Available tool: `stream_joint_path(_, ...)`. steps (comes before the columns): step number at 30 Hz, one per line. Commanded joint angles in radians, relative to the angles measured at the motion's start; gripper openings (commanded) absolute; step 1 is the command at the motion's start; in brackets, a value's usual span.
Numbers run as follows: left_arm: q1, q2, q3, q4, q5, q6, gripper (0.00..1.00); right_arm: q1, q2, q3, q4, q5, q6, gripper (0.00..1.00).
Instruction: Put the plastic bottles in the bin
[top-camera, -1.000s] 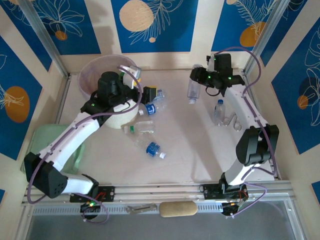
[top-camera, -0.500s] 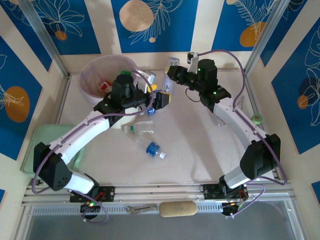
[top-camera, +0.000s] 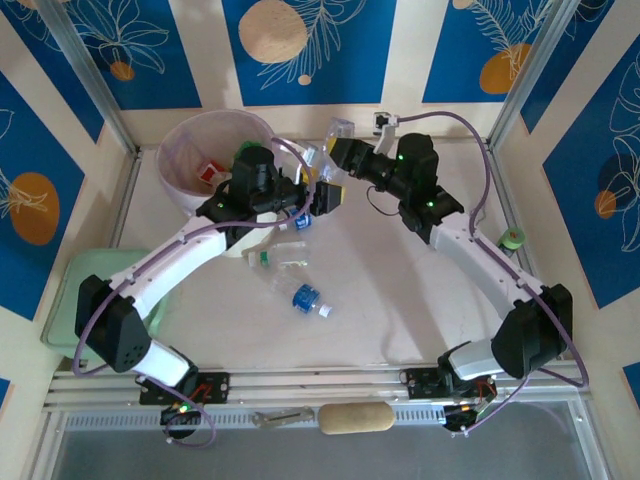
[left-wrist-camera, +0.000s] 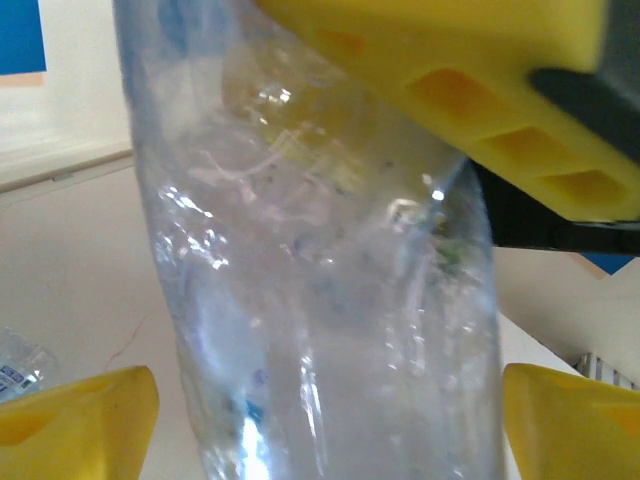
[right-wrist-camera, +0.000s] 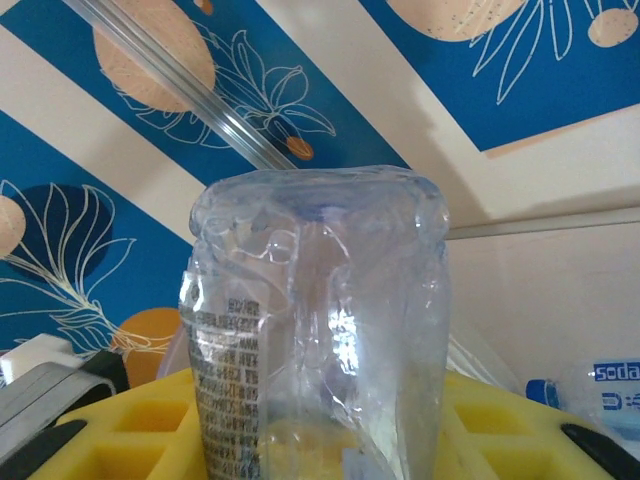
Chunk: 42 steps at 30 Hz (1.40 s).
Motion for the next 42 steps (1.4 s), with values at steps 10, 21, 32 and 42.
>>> stream_joint_path(10, -0.007, 0.007, 0.022, 0.043, 0.008, 0.0, 0.51, 0.015, -0.031, -0.025, 0.048, -0.013, 0.025, 0.43)
stream_joint_path(21, 0.003, -0.015, 0.049, -0.01, -0.067, 0.065, 0.48, -0.031, -0.073, -0.073, 0.132, -0.013, 0.068, 0.9)
stream_joint_path(32, 0.155, -0.075, 0.137, -0.119, -0.21, 0.162, 0.5, -0.111, -0.224, -0.208, 0.118, 0.122, 0.043, 0.9)
stream_joint_path(42, 0.366, -0.104, 0.123, -0.123, -0.313, 0.228, 0.5, -0.168, -0.259, -0.269, -0.078, 0.134, 0.031, 0.9)
